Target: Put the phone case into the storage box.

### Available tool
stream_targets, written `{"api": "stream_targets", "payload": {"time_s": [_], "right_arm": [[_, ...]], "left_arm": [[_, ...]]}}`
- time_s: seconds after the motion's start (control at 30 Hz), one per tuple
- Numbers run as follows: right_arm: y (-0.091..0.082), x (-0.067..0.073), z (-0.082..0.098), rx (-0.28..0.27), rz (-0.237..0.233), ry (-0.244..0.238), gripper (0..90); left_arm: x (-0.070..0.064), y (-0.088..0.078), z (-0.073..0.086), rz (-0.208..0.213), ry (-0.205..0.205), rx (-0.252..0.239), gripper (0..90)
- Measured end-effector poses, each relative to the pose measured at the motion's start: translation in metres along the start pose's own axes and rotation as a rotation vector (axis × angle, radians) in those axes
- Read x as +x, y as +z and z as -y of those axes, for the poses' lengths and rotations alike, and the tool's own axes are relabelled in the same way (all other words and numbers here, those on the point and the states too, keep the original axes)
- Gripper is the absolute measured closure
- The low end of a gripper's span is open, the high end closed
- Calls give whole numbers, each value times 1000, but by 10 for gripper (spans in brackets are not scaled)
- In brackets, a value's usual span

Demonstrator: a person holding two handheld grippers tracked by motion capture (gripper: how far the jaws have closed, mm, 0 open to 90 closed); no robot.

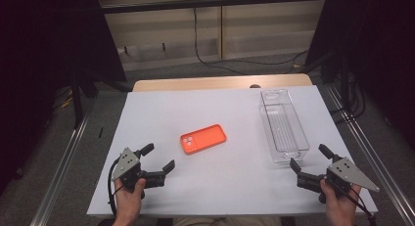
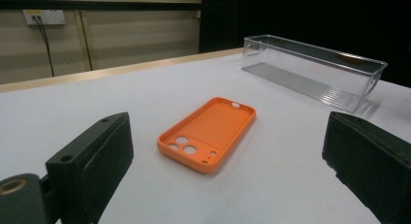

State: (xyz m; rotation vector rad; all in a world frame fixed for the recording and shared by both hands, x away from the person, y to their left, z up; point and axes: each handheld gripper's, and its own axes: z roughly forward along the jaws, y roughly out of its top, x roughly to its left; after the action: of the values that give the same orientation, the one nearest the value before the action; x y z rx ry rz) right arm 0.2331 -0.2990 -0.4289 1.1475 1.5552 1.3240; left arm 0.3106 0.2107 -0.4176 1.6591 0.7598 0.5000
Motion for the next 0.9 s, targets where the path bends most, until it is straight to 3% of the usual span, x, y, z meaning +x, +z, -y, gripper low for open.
{"api": "stream_targets", "payload": {"time_s": [0.1, 0.2, 0.63, 0.73, 0.83, 0.9], "right_arm": [[1, 0, 0, -1, 3, 4, 0], [0, 0, 0, 0, 2, 1, 0], [1, 2, -1, 1, -5, -5, 0], [1, 2, -2, 0, -8, -7, 0], [1, 2, -2, -3, -8, -7, 0], [1, 2, -2, -2, -9, -8, 0]], "left_arm": [[3, 3, -1, 14, -21, -3, 36], [2, 6, -1, 13, -8, -4, 34], [-6, 27, -5, 78, 18, 7, 31], [-9, 32, -8, 85, 29, -1, 31], [-9, 37, -12, 86, 7, -18, 32], [-10, 40, -14, 70, 18, -31, 33]]}}
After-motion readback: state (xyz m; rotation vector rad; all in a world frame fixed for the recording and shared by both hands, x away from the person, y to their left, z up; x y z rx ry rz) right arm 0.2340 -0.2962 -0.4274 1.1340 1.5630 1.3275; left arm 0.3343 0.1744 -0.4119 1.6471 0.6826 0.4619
